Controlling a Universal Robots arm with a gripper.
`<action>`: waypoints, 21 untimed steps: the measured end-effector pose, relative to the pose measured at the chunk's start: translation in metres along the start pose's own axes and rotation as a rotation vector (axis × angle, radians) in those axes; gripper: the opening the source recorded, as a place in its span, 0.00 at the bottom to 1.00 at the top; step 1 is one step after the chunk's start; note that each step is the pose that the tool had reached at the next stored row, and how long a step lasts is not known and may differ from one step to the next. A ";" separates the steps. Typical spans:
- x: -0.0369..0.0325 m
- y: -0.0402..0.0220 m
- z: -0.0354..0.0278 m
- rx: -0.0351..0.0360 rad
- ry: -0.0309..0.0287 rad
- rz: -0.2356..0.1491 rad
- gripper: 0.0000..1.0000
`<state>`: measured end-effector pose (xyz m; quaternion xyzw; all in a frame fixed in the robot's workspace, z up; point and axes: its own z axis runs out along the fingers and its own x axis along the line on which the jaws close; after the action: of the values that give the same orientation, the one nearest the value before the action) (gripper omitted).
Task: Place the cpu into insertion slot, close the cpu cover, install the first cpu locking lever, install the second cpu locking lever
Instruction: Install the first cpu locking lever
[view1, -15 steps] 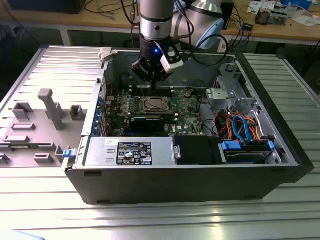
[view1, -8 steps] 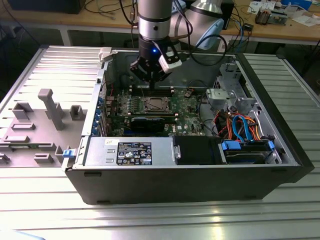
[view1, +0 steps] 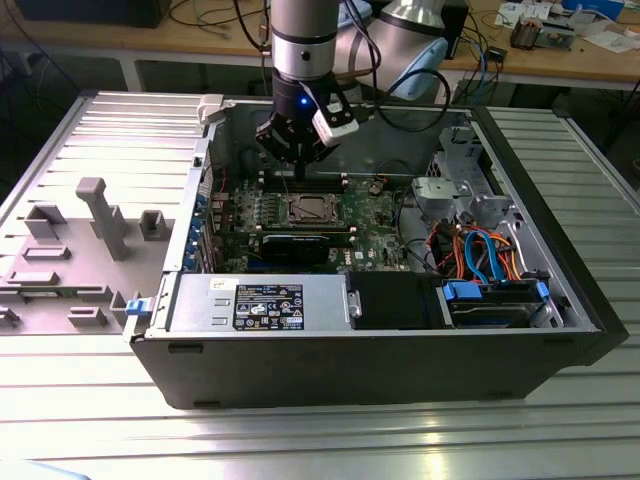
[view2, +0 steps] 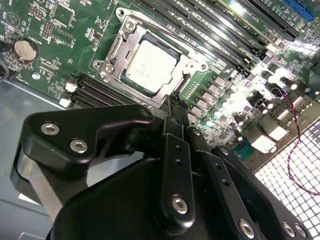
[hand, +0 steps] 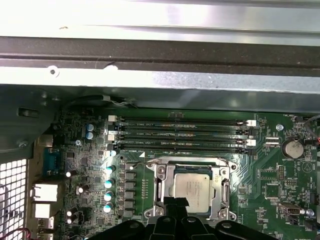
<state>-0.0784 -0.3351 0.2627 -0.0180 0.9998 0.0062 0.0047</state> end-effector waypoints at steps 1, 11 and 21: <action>0.0006 0.0000 0.0000 0.0000 0.0000 0.000 0.11; 0.0076 0.0003 -0.0001 0.0001 0.0000 0.000 0.11; 0.0170 0.0006 -0.0002 0.0000 0.0001 0.000 0.11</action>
<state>-0.0954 -0.3352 0.2627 -0.0180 0.9998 0.0062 0.0047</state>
